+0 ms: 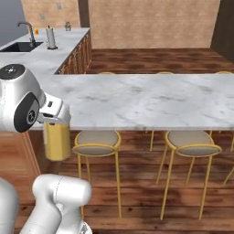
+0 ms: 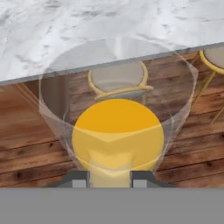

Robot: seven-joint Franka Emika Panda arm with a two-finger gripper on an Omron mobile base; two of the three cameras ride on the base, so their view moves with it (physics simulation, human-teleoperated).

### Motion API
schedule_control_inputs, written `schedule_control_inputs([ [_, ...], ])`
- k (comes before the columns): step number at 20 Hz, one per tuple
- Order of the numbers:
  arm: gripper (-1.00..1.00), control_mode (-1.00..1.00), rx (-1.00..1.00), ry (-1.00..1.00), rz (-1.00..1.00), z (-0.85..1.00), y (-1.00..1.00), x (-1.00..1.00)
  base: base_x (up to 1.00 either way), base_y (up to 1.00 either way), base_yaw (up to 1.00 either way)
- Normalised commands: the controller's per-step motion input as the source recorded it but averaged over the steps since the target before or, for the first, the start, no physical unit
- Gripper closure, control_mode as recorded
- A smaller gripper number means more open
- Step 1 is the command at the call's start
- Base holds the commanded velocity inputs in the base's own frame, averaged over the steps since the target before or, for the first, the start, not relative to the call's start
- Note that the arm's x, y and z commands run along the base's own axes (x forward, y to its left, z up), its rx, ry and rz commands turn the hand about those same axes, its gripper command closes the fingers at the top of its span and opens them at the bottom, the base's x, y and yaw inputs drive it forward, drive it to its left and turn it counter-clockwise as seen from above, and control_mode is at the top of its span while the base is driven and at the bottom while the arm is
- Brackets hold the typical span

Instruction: Place the pitcher and cup on the dining counter for serving.

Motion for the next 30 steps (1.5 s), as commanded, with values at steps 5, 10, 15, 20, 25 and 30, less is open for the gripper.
schedule_control_inputs([
  [5,1.0,1.0,0.0,0.0,0.0,0.0,0.0,0.0,0.7,-0.24,0.18],
  [10,1.0,1.0,0.0,0.0,0.0,0.0,0.0,0.0,0.7,-0.26,0.17],
  [15,1.0,1.0,0.0,0.0,0.0,0.0,0.0,0.0,0.56,-0.24,0.16],
  [20,1.0,-1.0,0.0,-0.15,0.11,-0.01,-0.13,0.27,0.08,-0.04,0.03],
  [25,1.0,-1.0,0.0,-0.17,0.09,-0.1,-0.15,0.42,0.0,0.0,0.0],
  [30,1.0,-1.0,0.0,-0.04,0.03,-0.03,-0.09,0.55,0.0,0.0,0.0],
])
